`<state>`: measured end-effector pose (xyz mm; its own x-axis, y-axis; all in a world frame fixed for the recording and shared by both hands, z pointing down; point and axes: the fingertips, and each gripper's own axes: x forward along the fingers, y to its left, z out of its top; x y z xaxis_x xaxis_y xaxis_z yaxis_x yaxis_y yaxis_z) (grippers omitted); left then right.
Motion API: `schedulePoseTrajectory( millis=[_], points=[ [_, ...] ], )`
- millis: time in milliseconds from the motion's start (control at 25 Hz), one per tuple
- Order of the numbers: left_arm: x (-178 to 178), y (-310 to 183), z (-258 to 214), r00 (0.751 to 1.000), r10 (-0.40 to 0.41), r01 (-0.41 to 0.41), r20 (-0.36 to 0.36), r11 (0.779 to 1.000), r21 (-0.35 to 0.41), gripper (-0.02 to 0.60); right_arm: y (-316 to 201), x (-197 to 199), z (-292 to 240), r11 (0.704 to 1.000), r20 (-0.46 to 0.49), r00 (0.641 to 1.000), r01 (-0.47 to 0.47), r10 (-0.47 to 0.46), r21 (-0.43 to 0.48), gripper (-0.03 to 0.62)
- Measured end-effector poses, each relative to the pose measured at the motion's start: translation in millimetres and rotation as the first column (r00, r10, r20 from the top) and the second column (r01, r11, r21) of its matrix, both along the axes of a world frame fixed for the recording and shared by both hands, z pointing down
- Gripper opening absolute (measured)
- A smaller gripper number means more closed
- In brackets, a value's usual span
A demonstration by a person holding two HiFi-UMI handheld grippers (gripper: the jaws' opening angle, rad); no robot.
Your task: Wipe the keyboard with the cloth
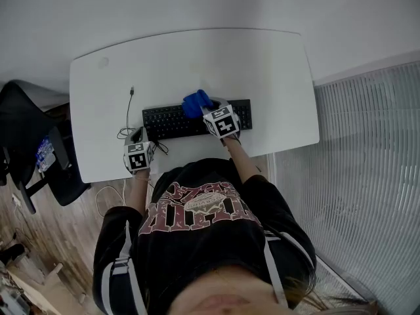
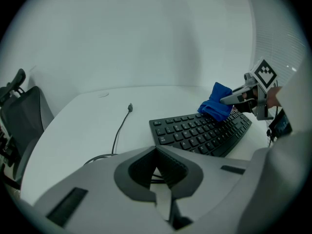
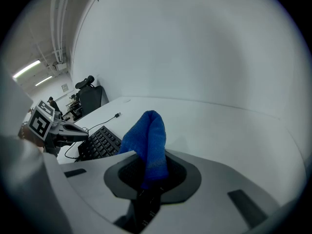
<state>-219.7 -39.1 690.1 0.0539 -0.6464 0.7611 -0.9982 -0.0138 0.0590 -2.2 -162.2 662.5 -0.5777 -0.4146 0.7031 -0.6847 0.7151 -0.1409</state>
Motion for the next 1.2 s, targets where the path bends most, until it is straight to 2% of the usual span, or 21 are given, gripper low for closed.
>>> schedulePoseTrajectory(
  millis=[520,1200],
  points=[
    [0.4,-0.2,0.3,1.000,-0.021,0.021,0.004,1.000,-0.005,0.034,-11.4,50.2,2.9,1.000,-0.044,0.999,-0.013,0.013,-0.008,0.064],
    [-1.1,0.4,1.7,1.000,-0.027,0.027,0.014,1.000,-0.004,0.034,-12.5,119.6,6.4,0.992,-0.052,0.991,-0.122,0.123,0.015,0.064]
  ],
)
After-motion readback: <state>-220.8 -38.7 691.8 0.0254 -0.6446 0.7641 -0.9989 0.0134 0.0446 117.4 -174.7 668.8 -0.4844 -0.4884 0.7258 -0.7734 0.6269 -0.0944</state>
